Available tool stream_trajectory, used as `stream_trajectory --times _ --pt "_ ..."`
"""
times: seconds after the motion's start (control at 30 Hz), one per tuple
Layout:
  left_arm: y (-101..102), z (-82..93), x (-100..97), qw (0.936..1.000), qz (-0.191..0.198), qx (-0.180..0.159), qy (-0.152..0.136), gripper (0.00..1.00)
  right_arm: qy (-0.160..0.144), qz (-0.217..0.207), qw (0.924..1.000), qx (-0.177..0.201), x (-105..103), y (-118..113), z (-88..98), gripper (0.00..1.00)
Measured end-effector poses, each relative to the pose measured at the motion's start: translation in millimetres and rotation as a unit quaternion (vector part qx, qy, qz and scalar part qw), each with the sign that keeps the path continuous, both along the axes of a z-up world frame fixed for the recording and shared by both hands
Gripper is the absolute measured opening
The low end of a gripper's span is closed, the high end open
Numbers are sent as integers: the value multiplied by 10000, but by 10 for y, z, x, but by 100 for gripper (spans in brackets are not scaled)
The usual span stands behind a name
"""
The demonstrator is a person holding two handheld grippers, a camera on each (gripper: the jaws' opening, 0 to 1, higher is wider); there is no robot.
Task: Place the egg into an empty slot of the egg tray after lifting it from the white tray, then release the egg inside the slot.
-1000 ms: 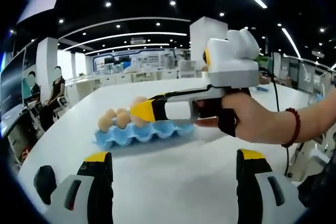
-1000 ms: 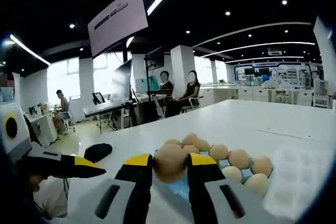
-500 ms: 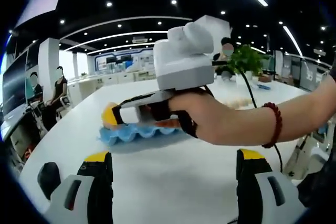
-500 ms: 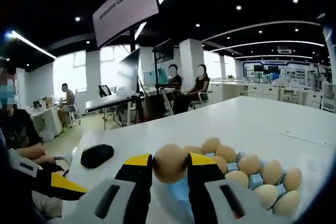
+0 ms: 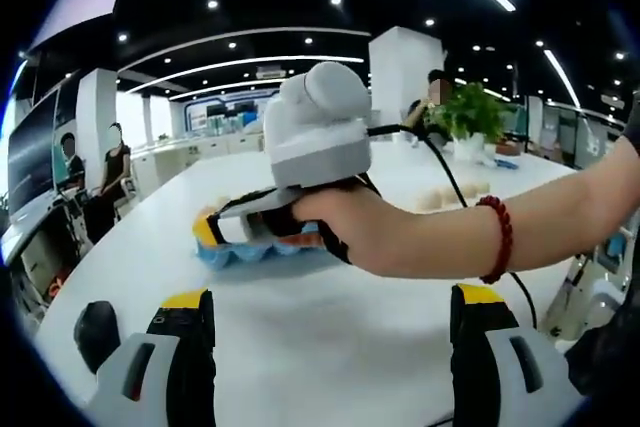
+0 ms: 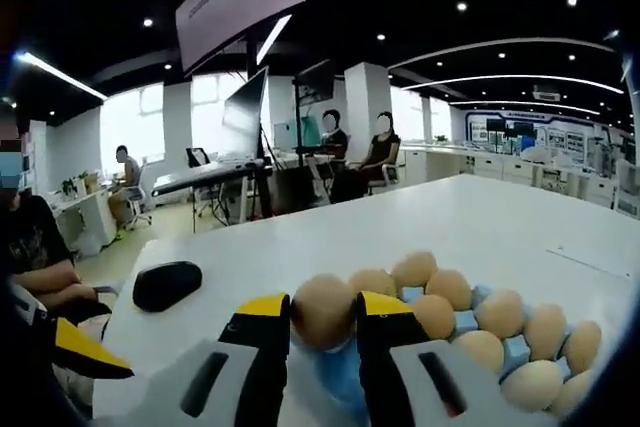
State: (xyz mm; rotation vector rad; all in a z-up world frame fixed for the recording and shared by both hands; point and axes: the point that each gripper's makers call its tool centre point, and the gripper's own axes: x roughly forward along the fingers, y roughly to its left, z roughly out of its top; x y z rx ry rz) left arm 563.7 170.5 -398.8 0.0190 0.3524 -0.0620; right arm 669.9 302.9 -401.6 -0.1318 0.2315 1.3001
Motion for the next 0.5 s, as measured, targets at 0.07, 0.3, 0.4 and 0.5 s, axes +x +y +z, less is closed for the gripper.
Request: stream_trajectory --times 0.07,0.3,0.4,0.5 --pt "-7 5 3 10000 1 -34 -22 100 31 14 10000 -4 -6 -2 -28 27" --pt "-7 -2 -7 10000 28 -27 -28 100 -26 41 9999 -113 -16 31 -134 27" --pt "-7 5 -14 10000 33 -45 -74 100 -140 50 9998 -108 2 32 -154 27" --pt "-5 -26 -15 10000 36 -23 -30 100 -63 77 9999 -71 -3 15 -152 29"
